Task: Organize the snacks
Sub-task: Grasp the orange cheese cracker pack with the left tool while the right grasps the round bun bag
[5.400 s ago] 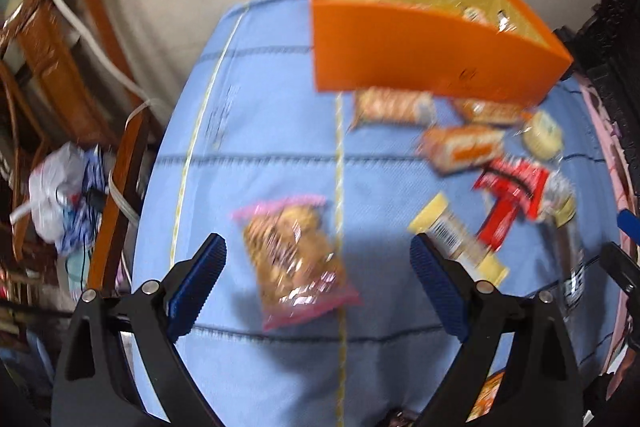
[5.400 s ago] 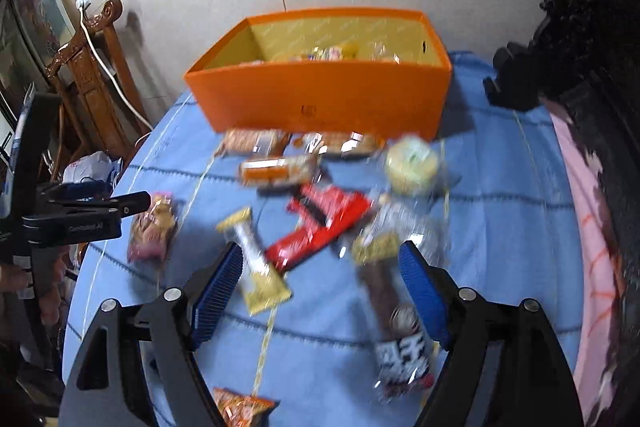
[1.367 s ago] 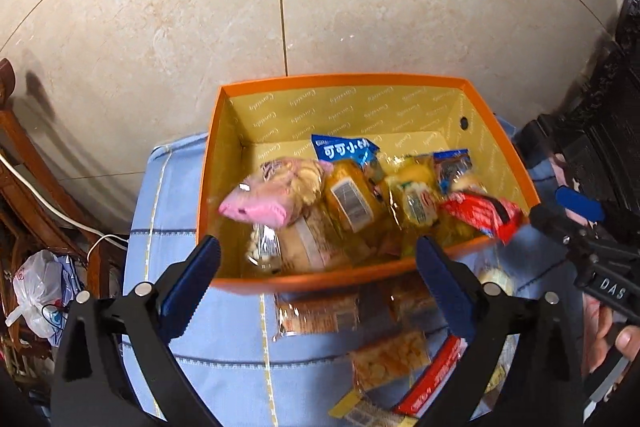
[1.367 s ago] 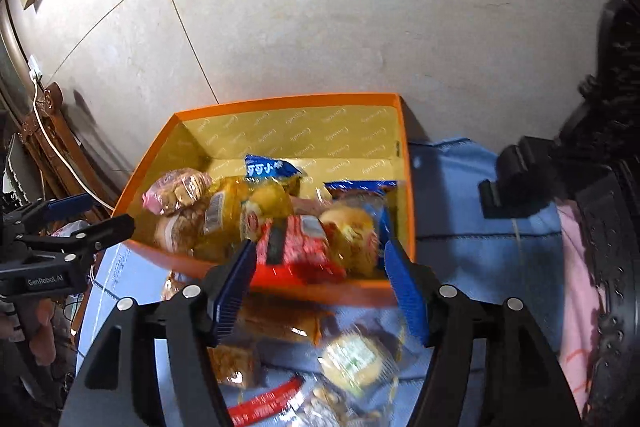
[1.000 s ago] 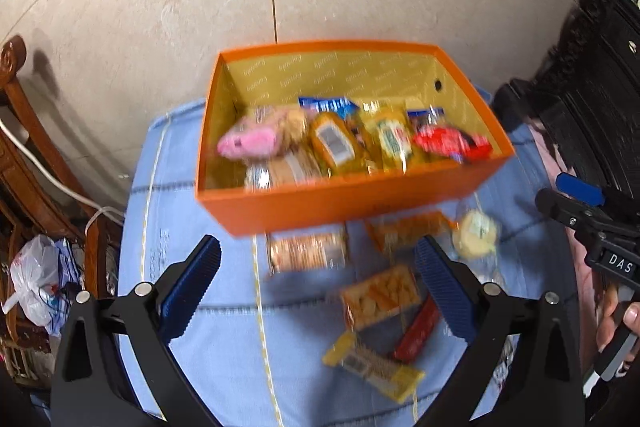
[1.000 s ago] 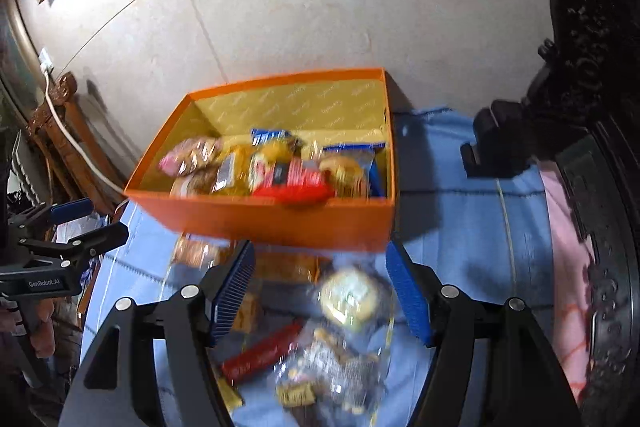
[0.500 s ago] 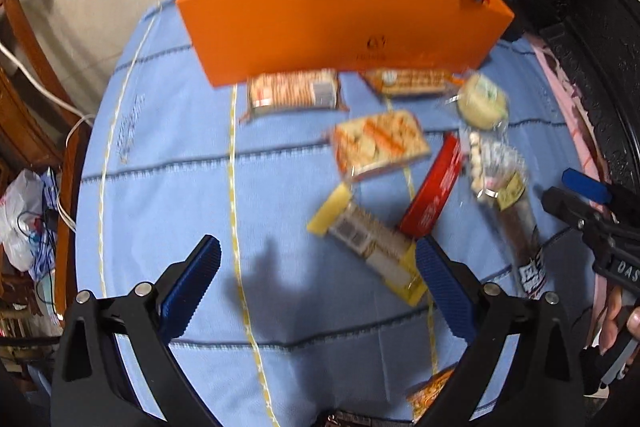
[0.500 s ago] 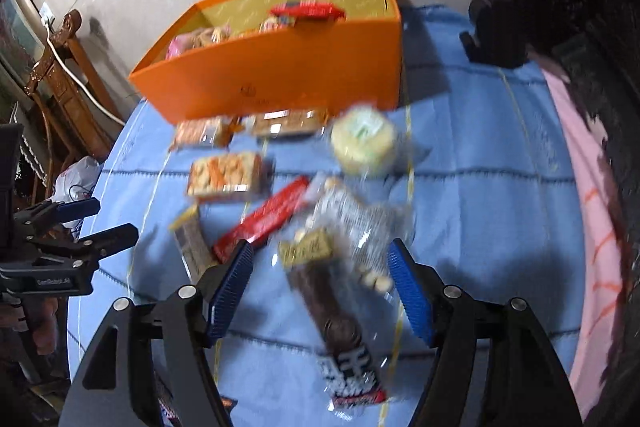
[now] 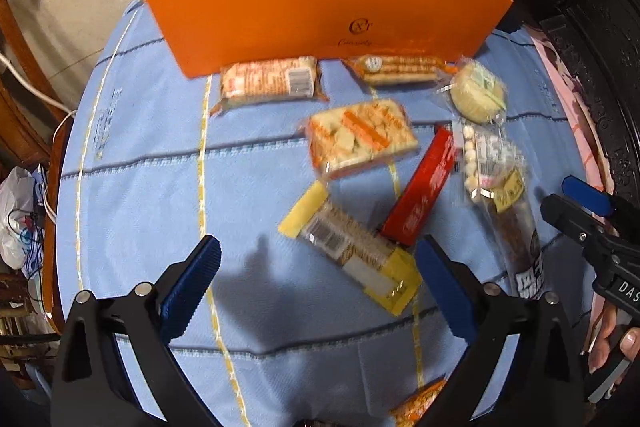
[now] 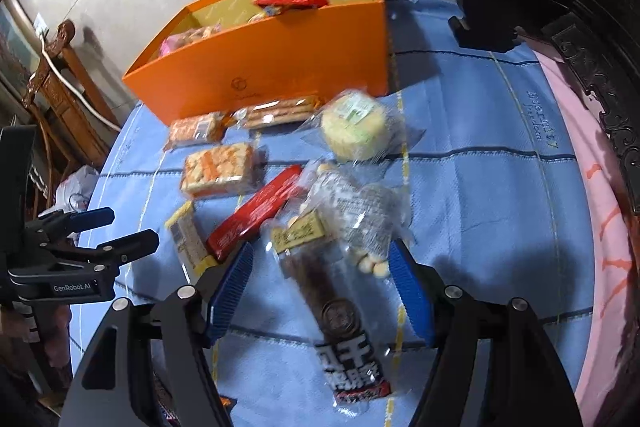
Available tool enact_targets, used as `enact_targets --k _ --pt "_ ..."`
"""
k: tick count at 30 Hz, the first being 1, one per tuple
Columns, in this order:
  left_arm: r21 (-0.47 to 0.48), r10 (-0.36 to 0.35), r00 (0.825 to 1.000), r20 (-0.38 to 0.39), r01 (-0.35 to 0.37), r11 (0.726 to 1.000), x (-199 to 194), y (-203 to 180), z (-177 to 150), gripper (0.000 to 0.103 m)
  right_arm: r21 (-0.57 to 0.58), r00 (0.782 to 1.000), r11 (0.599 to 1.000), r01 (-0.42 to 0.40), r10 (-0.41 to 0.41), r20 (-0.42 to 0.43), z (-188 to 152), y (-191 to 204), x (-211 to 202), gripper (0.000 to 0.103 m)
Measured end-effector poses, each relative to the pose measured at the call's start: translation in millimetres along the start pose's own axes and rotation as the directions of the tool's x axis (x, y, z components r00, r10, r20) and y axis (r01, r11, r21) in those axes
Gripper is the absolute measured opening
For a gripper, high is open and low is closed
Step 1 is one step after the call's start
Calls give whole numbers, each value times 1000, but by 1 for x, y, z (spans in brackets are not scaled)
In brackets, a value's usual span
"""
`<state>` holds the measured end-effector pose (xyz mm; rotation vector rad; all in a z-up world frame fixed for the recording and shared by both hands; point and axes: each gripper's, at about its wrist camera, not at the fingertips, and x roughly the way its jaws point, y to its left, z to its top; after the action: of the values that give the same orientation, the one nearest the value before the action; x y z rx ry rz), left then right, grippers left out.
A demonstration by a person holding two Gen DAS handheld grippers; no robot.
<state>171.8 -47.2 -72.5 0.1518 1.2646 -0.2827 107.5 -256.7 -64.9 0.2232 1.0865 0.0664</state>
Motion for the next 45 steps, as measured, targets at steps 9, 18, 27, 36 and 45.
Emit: enact_targets --k 9,18,27,36,45 --pt "28 -2 1000 4 2 1000 19 -17 39 96 -56 1000 998 15 -16 -9 47 -13 35 71" --pt "99 1 1000 -9 0 995 43 -37 57 96 -127 999 992 20 -25 -35 69 -24 65 71" --pt "34 -6 998 -61 8 999 68 -30 63 96 -114 1000 993 -5 3 -18 69 -31 61 73" --pt "-47 3 995 -100 -8 999 87 -38 64 92 -131 1000 991 -10 6 -28 68 -26 64 73" --pt "-96 9 996 -90 -18 995 83 -8 58 81 -190 997 982 -2 -12 -74 73 -17 81 79"
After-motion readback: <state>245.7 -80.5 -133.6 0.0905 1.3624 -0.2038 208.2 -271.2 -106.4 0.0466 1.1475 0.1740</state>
